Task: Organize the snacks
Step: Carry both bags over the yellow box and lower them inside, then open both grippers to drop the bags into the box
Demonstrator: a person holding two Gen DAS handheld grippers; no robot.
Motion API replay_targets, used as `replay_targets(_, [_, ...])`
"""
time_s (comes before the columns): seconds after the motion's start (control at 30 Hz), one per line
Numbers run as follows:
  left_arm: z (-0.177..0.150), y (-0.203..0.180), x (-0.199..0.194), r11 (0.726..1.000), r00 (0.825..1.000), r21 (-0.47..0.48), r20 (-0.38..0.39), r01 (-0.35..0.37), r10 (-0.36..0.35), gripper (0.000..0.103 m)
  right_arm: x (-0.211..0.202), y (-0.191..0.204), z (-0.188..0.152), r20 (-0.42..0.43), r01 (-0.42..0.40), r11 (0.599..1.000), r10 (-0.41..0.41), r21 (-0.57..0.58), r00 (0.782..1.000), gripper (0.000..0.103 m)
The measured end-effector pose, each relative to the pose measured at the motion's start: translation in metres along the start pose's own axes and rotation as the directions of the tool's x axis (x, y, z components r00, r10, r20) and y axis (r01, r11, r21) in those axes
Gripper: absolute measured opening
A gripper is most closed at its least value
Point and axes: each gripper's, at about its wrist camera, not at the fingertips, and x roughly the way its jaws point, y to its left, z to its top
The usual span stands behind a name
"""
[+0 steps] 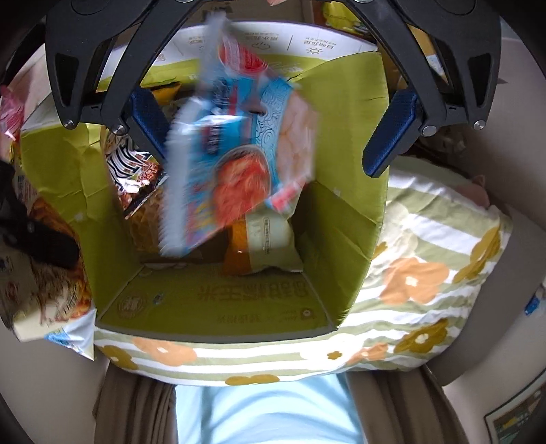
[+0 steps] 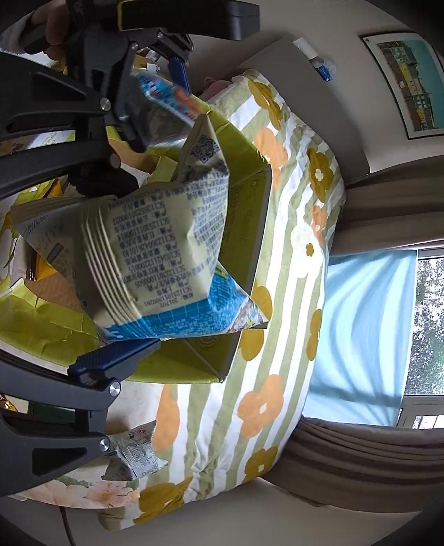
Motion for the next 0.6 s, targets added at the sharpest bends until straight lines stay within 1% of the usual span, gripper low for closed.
replay_targets(0.13, [-0.009, 0.006, -0.001, 0.999, 0.999, -0.012, -0.01, 0.033, -0.033, 0.103, 0.011, 0.002, 0.004, -0.016, -0.013, 1.0, 0.013, -0.007, 1.0, 0.067])
replay_targets(0.17, [-0.012, 0.007, -0.004, 0.999, 0.999, -0.012, -0.008, 0.033, -0.033, 0.103, 0.013, 0.002, 0.004, -0.021, -0.022, 1.0, 0.021, -0.012, 1.0, 0.067])
replay_targets(0.27, [-0.017, 0.009, -0.011, 1.0, 1.0, -0.011, -0.004, 0.002, -0.002, 0.103, 0.02, 0.004, 0.007, -0.037, -0.041, 0.999, 0.04, -0.031, 0.999, 0.067])
replay_targets(0.47, [-0.021, 0.015, -0.02, 0.999, 1.0, -0.045, -0.001, 0.005, -0.005, 0.103, 0.039, 0.015, 0.017, -0.069, -0.085, 0.995, 0.082, -0.049, 0.994, 0.069])
replay_targets(0.53, [-0.02, 0.016, -0.022, 0.998, 1.0, -0.056, 0.0, 0.006, -0.006, 0.103, 0.045, 0.02, 0.019, -0.088, -0.087, 0.994, 0.081, -0.066, 0.993, 0.074])
replay_targets(0.6, [-0.02, 0.018, -0.024, 0.998, 1.0, -0.069, 0.004, 0.014, -0.014, 0.103, 0.044, 0.022, 0.018, -0.064, -0.095, 0.992, 0.09, -0.079, 0.994, 0.096])
